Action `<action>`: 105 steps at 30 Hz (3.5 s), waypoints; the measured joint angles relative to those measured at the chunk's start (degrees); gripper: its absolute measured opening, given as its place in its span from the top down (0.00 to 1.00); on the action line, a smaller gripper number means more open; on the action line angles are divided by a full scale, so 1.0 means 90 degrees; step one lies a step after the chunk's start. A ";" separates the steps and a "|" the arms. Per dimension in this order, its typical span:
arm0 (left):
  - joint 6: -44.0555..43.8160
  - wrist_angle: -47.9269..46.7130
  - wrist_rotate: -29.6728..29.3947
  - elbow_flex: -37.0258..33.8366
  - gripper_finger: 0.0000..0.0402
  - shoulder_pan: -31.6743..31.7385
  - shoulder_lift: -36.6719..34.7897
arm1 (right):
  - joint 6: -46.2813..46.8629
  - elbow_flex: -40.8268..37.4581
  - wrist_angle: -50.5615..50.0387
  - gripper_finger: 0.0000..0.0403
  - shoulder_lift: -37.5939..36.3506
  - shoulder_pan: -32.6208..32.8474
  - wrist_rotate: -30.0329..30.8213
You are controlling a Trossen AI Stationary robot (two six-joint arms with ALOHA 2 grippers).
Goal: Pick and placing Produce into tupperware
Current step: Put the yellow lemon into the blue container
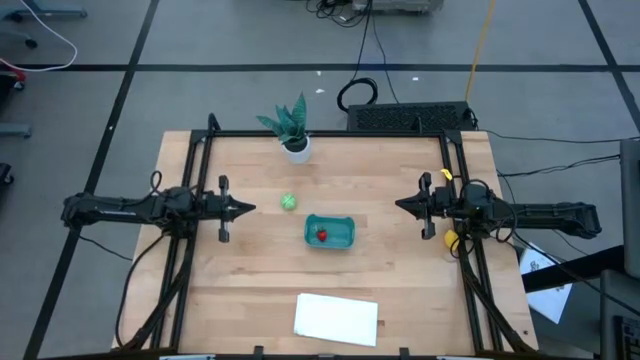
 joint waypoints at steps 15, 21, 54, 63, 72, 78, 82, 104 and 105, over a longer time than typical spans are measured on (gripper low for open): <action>-0.0057 0.0000 0.0213 0.0000 0.97 0.0002 0.0010 | 0.0004 -0.0001 -0.0046 1.00 0.0255 0.0000 -0.0036; -0.0012 -0.0002 0.0203 0.0000 0.94 0.0001 0.0012 | -0.0021 -0.0001 0.0169 1.00 0.0403 0.0000 -0.0036; 0.0060 -0.0118 0.0160 0.0000 0.94 0.0002 0.0015 | 0.0983 0.2706 -0.3715 1.00 0.1343 -0.0208 0.0318; 0.0062 -0.0184 0.0150 0.0000 0.94 0.0001 0.0015 | 0.1445 0.3666 -0.5381 1.00 0.2114 -0.0231 0.0289; 0.0053 -0.0204 0.0150 0.0000 0.94 0.0000 0.0015 | 0.1782 0.4262 -0.6662 1.00 0.2820 -0.0231 0.0008; 0.0053 -0.0226 0.0148 0.0000 0.94 0.0000 0.0015 | 0.1790 0.4493 -0.7293 1.00 0.3171 -0.0231 -0.0389; 0.0053 -0.0252 0.0148 0.0000 0.94 0.0002 0.0013 | 0.1785 0.4680 -0.7795 1.00 0.3420 -0.0231 -0.0388; 0.0053 -0.0284 0.0148 0.0000 0.94 0.0002 0.0015 | 0.1945 0.4999 -1.0131 0.76 0.3999 -0.0236 -0.0549; 0.0053 -0.0282 0.0148 0.0000 0.94 0.0000 0.0013 | 0.1900 0.4999 -1.0139 0.73 0.4045 -0.0236 -0.0549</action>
